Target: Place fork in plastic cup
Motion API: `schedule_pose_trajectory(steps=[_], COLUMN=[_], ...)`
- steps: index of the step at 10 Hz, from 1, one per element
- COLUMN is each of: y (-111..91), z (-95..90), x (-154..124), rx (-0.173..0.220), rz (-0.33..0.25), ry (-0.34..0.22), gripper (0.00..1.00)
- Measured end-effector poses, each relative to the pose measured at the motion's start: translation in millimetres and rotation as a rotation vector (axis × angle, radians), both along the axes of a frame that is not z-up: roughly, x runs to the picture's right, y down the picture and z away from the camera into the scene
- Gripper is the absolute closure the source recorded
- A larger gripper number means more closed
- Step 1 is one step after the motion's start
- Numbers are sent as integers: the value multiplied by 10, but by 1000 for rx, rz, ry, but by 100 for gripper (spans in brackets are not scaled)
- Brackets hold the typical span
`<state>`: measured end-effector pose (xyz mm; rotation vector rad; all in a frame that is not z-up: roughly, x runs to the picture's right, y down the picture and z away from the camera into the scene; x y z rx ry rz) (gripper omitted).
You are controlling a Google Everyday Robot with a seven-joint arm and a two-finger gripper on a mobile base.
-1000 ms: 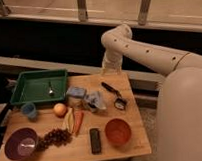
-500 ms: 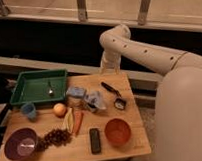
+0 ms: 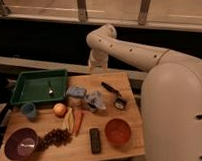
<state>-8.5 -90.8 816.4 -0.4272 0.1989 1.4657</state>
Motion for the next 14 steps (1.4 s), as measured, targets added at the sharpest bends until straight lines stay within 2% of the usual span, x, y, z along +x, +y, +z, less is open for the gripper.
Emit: schedule_pose_trajectory(steps=[4,5,11,13,14], y=[-287,-294,-290,-286,-314], z=[13,5,31,57,101], x=[-804,-860,-801,-889,-1032], rx=[56,58,58,65,75], rz=[-32,-34,-32,-52,-75], ry=[-98,-106,-99,-119,-132], gripper=[39,39,39,39,39])
